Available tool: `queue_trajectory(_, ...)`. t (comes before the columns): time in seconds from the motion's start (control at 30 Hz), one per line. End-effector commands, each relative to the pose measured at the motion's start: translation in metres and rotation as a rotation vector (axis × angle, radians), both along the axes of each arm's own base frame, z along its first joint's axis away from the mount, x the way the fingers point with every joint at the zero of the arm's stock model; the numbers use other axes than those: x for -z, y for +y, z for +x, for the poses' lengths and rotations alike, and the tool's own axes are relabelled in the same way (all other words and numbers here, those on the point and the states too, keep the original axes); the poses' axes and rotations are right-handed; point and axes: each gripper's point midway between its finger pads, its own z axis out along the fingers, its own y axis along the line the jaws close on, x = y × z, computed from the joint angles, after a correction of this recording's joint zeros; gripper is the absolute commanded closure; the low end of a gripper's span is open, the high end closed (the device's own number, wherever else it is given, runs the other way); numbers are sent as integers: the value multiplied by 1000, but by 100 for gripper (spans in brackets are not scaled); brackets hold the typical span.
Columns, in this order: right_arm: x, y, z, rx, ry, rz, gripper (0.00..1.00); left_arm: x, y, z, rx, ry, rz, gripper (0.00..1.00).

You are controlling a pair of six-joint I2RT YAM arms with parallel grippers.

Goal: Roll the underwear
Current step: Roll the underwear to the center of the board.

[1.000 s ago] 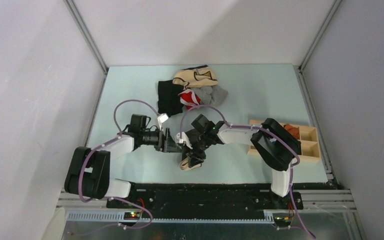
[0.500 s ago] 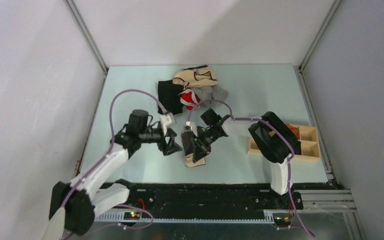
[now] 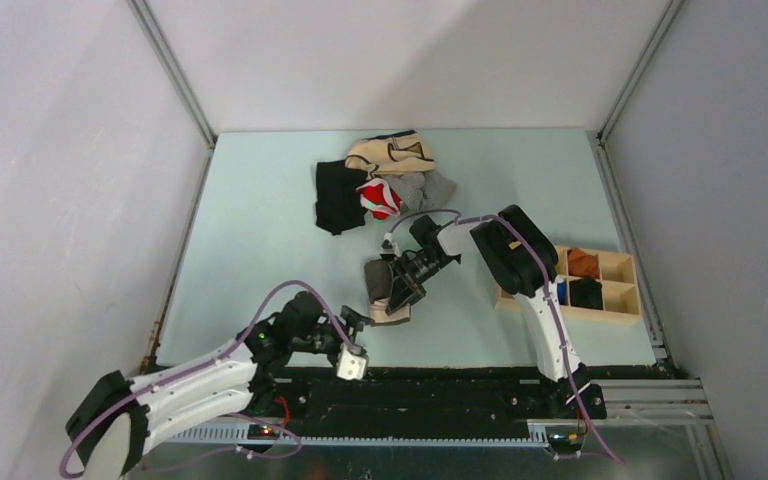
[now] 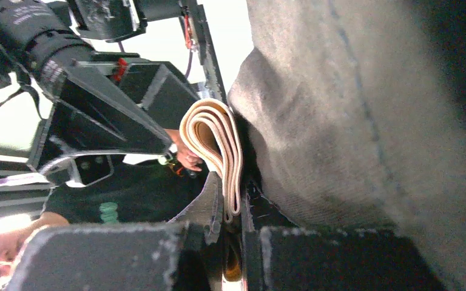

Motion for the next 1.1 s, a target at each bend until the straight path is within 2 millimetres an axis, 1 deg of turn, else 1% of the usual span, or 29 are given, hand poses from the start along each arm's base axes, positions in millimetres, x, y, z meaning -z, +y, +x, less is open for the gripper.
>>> queue_trajectory(0.0, 41, -15, -11, 32, 177, -197, 100, -16, -18, 20, 42, -190, -34, 25)
queue_trajectory(0.17, 43, -15, -9, 42, 190, -194, 100, -7, -23, 26, 34, -225, -2, 28)
queue_trajectory(0.27, 44, -14, -7, 49, 193, -194, 100, 1, -23, 37, -10, -261, 36, 30)
queue_trajectory(0.37, 45, -13, -7, 52, 204, -189, 100, 3, -23, 48, -60, -275, 56, 34)
queue_trajectory(0.53, 47, -12, -9, 49, 216, -191, 100, 12, -25, 55, -94, -281, 83, 41)
queue_trajectory(0.6, 47, -11, -10, 47, 216, -190, 100, 13, -27, 63, -126, -290, 93, 44)
queue_trajectory(0.67, 48, -11, -10, 47, 218, -193, 100, 15, -28, 70, -151, -286, 109, 51)
queue_trajectory(0.73, 48, -11, -10, 47, 214, -196, 100, 15, -30, 73, -157, -283, 120, 63)
queue_trajectory(0.77, 48, -10, -10, 46, 207, -196, 100, 15, -32, 74, -153, -279, 123, 67)
queue_trajectory(0.8, 49, -11, -10, 46, 198, -204, 99, 15, -33, 73, -148, -274, 126, 76)
queue_trajectory(0.87, 48, -10, -9, 43, 169, -209, 93, 15, -35, 72, -142, -245, 135, 84)
queue_trajectory(0.9, 44, -10, -6, 42, 143, -201, 84, 13, -37, 71, -137, -229, 144, 87)
queue_trajectory(0.93, 39, -10, -2, 44, 97, -196, 78, 12, -38, 68, -133, -201, 136, 90)
queue_trajectory(0.97, 36, -10, 1, 45, 69, -194, 64, 8, -39, 68, -133, -177, 137, 92)
queue_trajectory(1.0, 29, -12, 6, 47, 4, -190, 59, 8, -41, 62, -109, -137, 132, 95)
queue_trajectory(1.03, 24, -13, 10, 50, -28, -189, 46, 5, -42, 62, -112, -111, 136, 96)
queue_trajectory(1.07, 14, -16, 17, 60, -88, -189, 32, 4, -44, 59, -103, -73, 127, 99)
